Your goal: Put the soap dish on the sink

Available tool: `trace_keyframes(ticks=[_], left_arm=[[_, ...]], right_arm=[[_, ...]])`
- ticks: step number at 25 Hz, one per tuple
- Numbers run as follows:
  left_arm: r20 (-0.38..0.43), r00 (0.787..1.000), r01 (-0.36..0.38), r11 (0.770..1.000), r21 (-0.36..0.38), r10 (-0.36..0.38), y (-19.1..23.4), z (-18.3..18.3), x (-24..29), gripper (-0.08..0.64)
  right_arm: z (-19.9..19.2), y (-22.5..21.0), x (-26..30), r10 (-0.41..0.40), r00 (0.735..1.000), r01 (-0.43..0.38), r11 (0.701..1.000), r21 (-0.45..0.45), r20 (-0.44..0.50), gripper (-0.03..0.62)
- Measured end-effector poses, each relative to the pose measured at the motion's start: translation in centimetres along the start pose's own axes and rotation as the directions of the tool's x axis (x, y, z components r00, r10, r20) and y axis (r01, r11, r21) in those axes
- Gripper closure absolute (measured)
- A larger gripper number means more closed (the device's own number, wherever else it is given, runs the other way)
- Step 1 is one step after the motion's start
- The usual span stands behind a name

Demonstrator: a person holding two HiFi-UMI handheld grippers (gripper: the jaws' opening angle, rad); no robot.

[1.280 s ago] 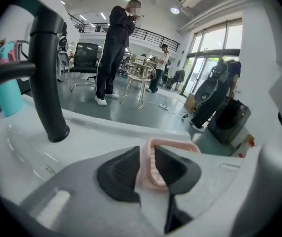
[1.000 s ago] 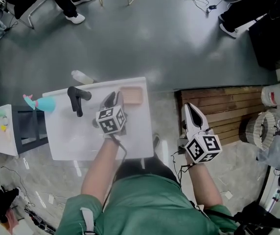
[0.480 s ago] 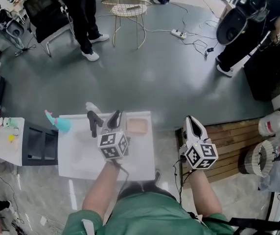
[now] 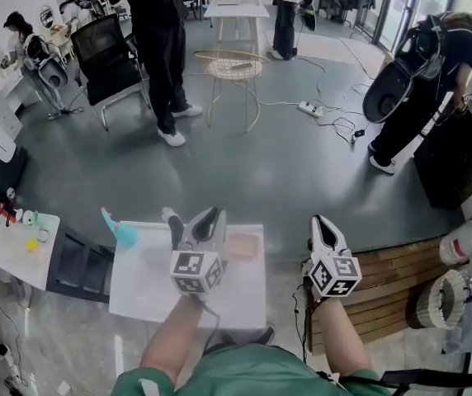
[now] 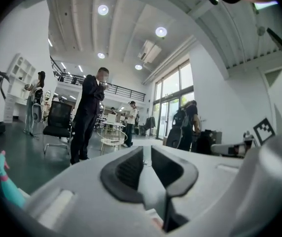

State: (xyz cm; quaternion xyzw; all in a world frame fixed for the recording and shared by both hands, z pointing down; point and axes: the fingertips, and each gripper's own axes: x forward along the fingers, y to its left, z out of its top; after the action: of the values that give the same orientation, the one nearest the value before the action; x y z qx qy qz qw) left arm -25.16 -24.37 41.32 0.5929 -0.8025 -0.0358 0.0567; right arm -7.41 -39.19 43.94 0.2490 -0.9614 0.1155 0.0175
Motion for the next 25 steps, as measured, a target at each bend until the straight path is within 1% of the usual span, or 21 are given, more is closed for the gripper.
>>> trace_keyframes(ticks=[6, 13, 18, 25], left_arm=[[0.043, 0.999, 0.030, 1.000, -0.001, -0.030, -0.7, 2.8, -1.9, 0.518], [0.111, 0.993, 0.040, 0.999, 0.012, -0.041, -1.5, 6.1, -3.0, 0.526], [0.132, 0.989, 0.058, 0.998, 0.017, -0.060, -2.6, 6.9, -3.3, 0.526], [0.131, 0.988, 0.085, 0.996, 0.020, -0.087, -3.2, 7.2, -3.2, 0.526]], right_arm=[[3.4, 2.2, -0.8, 0.033, 0.997, -0.032, 0.999, -0.012, 0.075, 0.574], [6.0, 3.0, -2.1, 0.027, 0.992, -0.024, 0.999, -0.028, 0.121, 0.574], [7.2, 2.9, -3.6, 0.014, 0.989, -0.008, 0.999, -0.047, 0.148, 0.574], [8.4, 2.8, -4.6, -0.009, 0.983, 0.018, 0.999, -0.047, 0.182, 0.574]])
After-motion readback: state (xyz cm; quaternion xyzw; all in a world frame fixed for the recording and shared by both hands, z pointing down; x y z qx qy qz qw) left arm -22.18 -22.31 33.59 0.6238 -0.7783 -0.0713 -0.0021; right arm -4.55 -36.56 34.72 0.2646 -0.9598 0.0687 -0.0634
